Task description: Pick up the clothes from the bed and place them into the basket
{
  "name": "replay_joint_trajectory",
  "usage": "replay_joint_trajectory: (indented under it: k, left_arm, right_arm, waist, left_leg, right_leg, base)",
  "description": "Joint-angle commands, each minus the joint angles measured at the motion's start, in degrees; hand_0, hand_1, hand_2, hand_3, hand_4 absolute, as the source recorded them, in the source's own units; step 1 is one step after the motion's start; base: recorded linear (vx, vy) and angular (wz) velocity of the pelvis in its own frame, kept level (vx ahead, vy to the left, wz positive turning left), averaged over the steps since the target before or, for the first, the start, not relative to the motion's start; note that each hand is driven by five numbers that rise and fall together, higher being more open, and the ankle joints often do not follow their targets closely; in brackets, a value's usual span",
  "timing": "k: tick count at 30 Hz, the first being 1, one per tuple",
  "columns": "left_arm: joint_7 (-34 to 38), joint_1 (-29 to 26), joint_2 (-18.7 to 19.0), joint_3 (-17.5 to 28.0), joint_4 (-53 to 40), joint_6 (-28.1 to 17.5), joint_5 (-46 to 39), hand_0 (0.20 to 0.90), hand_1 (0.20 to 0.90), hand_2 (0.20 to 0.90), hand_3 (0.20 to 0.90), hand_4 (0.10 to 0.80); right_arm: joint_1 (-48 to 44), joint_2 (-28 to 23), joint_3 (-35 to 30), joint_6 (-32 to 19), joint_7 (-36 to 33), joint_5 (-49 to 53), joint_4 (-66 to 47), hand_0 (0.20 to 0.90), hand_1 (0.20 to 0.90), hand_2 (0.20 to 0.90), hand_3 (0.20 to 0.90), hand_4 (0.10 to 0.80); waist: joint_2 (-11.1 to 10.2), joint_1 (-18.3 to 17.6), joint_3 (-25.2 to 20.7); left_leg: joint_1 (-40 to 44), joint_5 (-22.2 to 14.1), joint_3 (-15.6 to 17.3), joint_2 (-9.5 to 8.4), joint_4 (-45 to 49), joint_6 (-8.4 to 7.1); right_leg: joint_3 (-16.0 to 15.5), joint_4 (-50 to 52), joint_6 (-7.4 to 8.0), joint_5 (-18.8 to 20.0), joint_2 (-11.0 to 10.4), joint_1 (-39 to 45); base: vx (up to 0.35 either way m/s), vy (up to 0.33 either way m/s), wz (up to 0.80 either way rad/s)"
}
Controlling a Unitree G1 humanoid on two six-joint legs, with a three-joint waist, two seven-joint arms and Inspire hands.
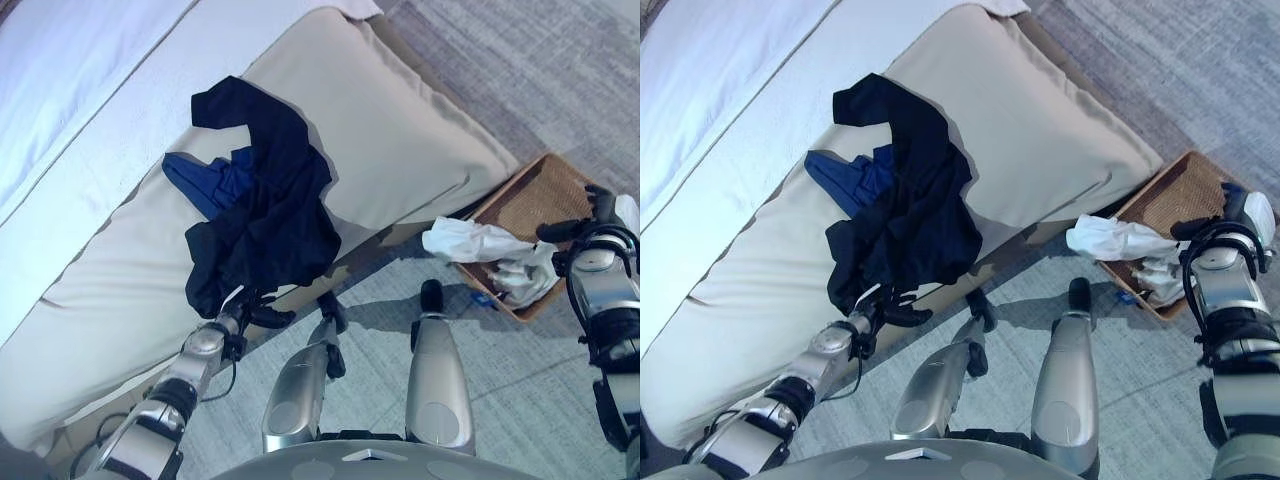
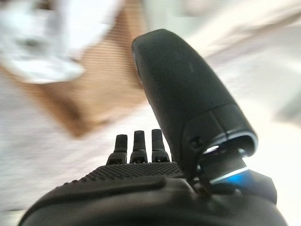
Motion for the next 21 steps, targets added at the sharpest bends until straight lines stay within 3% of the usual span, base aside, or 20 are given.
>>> replay_joint_trajectory:
  k: [1,3,9,14,21]
  left_arm:
    - [1.70,1.45,3.58,5.99,1.20,0.46,-2.35,0.900,0.900,0.900,0.900,0.800]
    - [0.92,2.67,2.61,7.74,2.43,0.70,-4.56,0.900,0.900,0.900,0.900,0.800]
    - [-0.25,6.29,0.09,11.70,3.63,1.27,-18.78,0.900,0.900,0.900,0.900,0.800]
    - [0.33,6.49,1.34,16.21,5.04,4.68,-28.36,0.900,0.900,0.900,0.900,0.800]
    - [3.15,4.47,2.96,20.48,4.84,7.84,-39.36,0.900,0.900,0.900,0.900,0.800]
  right_arm:
    - [-4.86,1.91,2.85,-8.59,8.28,-11.67,-11.46,0.900,0.900,0.900,0.900,0.800]
    - [-5.94,2.37,5.73,-12.05,12.23,-15.89,-10.77,0.900,0.900,0.900,0.900,0.800]
    - [-10.12,5.14,14.17,-12.67,16.94,-25.19,-4.74,0.900,0.900,0.900,0.900,0.800]
    - [-18.29,8.58,21.75,-8.95,15.74,-28.03,2.94,0.900,0.900,0.900,0.900,0.800]
    - [-26.73,13.63,29.60,-2.92,13.38,-29.89,15.16,0.900,0.900,0.900,0.900,0.800]
  waist:
    - [-10.15,2.10,-5.38]
    - [-11.71,4.05,-6.70]
    - [-13.94,10.90,-8.16]
    - [-14.61,17.61,-6.77]
    - [-16.39,23.93,-4.10]
  left_leg:
    - [5.21,-11.87,0.09,-4.14,4.93,0.00]
    - [5.64,-12.02,-1.02,-4.58,4.93,0.22]
    - [6.32,-11.87,-5.88,-5.79,4.73,1.10]
    - [4.50,-11.53,-10.79,-6.81,6.03,2.30]
    - [1.48,-11.02,-14.78,-8.03,7.11,3.63]
  right_leg:
    - [-4.29,-12.81,-2.78,5.63,3.62,7.29]
    - [-5.46,-13.30,-2.52,5.69,3.34,8.84]
    - [-10.49,-14.83,-2.24,5.84,2.36,13.07]
    - [-14.81,-12.86,-1.70,5.45,0.69,13.89]
    - [-18.60,-10.75,-1.17,5.45,-0.22,14.47]
  base:
    - [0.138,0.090,0.15]
    - [0.129,0.087,0.26]
    - [0.131,0.092,0.57]
    - [0.101,0.137,0.75]
    - [0.070,0.063,0.49]
